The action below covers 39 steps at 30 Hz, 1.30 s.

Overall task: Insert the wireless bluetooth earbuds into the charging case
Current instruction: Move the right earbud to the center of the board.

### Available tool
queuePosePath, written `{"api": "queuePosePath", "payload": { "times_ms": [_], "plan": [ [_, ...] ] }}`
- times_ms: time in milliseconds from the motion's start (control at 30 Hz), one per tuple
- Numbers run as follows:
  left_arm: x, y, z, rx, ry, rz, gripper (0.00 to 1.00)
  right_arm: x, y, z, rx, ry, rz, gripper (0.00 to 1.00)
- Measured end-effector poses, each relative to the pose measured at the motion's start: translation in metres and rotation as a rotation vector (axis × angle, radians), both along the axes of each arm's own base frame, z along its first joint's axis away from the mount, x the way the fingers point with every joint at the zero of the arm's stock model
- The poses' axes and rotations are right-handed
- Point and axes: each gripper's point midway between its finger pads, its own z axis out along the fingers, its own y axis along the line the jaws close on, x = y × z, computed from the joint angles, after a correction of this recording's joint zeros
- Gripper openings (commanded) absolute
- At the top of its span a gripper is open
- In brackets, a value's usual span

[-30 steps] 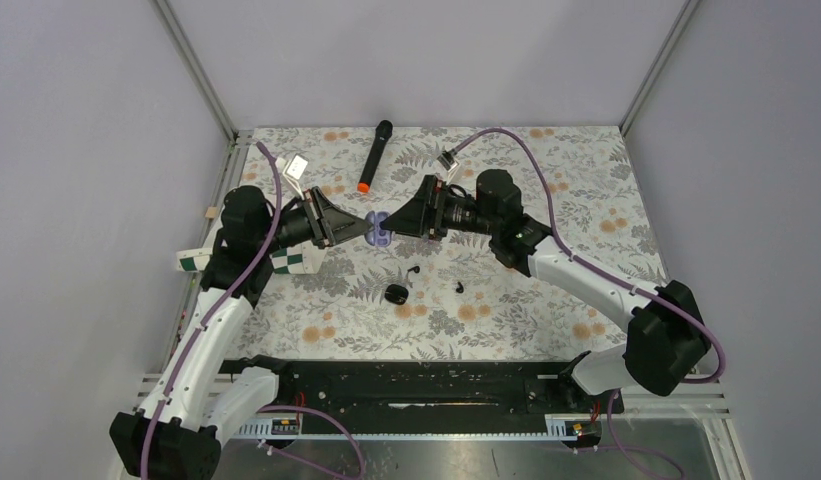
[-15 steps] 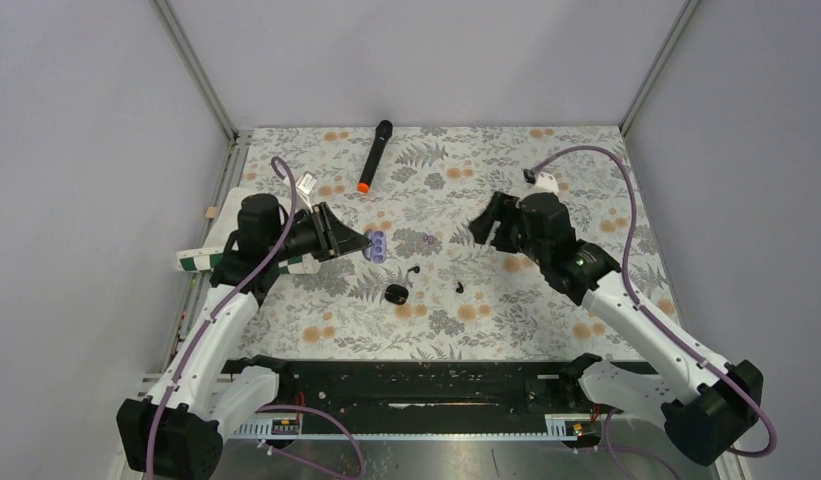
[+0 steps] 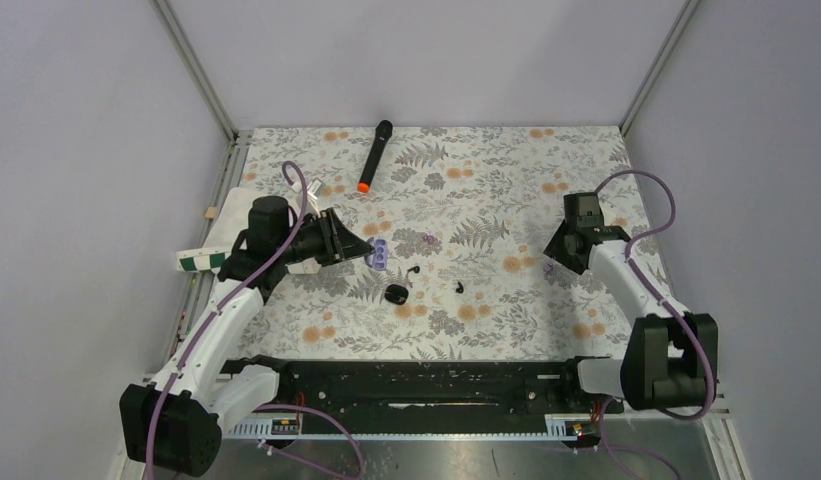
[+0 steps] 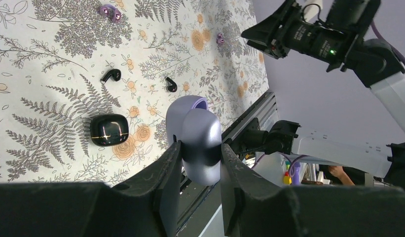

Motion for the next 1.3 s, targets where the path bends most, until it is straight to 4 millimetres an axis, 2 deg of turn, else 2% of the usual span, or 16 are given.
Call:
{"api": "queuePosePath", "payload": {
  "times_ms": [167,533,667,733,867,1000,1167,1200,1300],
  "plan": [
    [-0.002,-0.002,0.000,0.002,-0.003,-0.011,0.00,0.000,0.000,-0.027,0.030,0.084,-0.009,0.37],
    [-0.005,-0.005,0.002,0.000,-0.011,-0.022,0.00,0.009,0.003,-0.061,0.075,0.148,-0.011,0.34],
    [-0.006,-0.004,0.004,-0.002,-0.018,-0.022,0.00,0.011,0.006,-0.070,0.097,0.165,-0.001,0.29],
    [-0.006,-0.004,0.004,-0.002,-0.018,-0.022,0.00,0.014,0.009,-0.071,0.116,0.159,0.013,0.24],
    [-0.006,-0.004,0.004,-0.002,-0.018,-0.022,0.00,0.020,0.021,-0.070,0.170,0.139,0.054,0.20],
    [-0.006,-0.005,0.003,-0.002,-0.016,-0.027,0.00,0.022,0.035,-0.067,0.237,0.128,0.112,0.20],
    [-0.006,-0.008,-0.001,0.003,0.002,-0.034,0.00,0.015,0.061,-0.063,0.284,0.152,0.225,0.22],
    [-0.006,-0.008,-0.002,0.004,0.006,-0.037,0.00,0.014,0.066,-0.062,0.284,0.156,0.248,0.26],
    [-0.006,-0.011,-0.004,0.006,0.013,-0.044,0.00,0.007,0.091,-0.056,0.283,0.177,0.348,0.44]
  ]
}}
